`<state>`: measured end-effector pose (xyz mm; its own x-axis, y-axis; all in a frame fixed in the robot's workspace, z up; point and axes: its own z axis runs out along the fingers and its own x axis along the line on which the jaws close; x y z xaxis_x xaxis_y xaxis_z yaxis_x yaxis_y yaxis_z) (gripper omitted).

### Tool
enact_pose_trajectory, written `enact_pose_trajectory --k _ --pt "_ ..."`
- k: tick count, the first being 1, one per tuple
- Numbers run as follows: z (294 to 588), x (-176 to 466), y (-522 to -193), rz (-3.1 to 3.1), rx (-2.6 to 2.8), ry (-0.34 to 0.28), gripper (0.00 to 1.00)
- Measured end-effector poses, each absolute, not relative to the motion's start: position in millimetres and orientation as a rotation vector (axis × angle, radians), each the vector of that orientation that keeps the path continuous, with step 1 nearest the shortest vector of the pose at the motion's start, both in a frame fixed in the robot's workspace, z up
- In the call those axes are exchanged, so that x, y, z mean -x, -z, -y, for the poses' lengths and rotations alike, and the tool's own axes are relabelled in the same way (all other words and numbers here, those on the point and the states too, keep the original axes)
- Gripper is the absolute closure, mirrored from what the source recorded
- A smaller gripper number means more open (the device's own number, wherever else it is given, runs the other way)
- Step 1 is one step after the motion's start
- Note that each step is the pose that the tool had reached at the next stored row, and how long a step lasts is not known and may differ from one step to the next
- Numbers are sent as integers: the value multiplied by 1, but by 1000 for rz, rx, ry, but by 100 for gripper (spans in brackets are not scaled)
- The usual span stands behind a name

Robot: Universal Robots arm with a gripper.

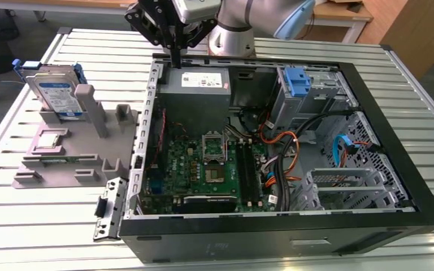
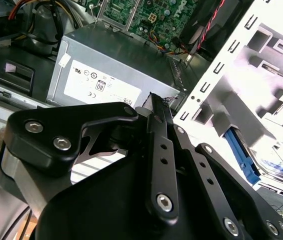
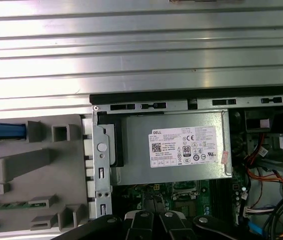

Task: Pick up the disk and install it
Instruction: 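Reach for the disk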

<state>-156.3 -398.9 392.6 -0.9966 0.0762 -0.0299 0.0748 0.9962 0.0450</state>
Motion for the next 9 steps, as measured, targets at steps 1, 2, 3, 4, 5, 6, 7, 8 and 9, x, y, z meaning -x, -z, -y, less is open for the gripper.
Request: enact_pose_trajectory --k 1,2,3,4,5,6,7,8,9 --pt "399 156 -393 -3107 -118 -68 90" --pt "399 156 -393 -3107 -118 -68 90" --pt "399 156 -393 -3107 -118 -68 90" --pt "399 156 -393 -3107 -118 -68 90" --pt "399 156 -393 -3107 -118 -68 90" --pt "399 156 -393 -3107 -118 -68 90" --pt "399 157 -393 -3107 -118 -68 90" --pt "399 157 -393 -3107 -118 -68 90" --pt "399 157 -393 -3107 -118 -68 90"
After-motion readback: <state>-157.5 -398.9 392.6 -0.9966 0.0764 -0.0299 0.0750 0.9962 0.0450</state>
